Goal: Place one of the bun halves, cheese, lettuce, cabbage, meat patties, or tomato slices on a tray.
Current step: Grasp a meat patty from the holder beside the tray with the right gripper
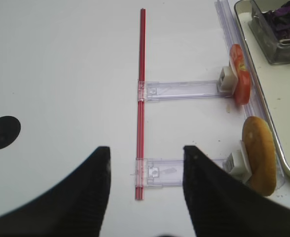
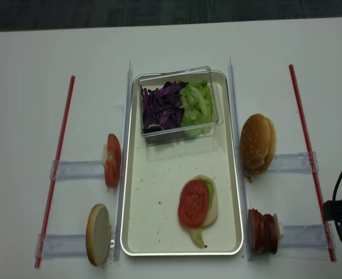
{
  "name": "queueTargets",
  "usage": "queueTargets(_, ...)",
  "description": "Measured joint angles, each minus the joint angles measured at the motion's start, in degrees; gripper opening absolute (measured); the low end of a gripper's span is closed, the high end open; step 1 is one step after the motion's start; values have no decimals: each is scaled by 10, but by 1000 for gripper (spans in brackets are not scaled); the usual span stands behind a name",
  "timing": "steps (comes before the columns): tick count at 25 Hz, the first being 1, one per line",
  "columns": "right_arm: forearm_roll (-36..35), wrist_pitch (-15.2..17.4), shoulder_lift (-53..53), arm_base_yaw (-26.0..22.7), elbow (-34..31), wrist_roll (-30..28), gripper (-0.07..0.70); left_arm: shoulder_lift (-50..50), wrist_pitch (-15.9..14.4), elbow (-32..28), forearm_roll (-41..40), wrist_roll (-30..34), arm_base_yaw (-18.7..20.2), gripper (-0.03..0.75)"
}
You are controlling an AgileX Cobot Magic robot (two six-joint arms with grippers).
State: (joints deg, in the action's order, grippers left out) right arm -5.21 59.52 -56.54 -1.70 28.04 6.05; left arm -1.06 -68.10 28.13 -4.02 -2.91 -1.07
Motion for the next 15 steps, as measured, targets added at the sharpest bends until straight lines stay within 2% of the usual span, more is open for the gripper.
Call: queueTargets(15, 21, 4, 0, 0, 0, -32, 319, 0, 0, 0, 0, 0, 0, 313)
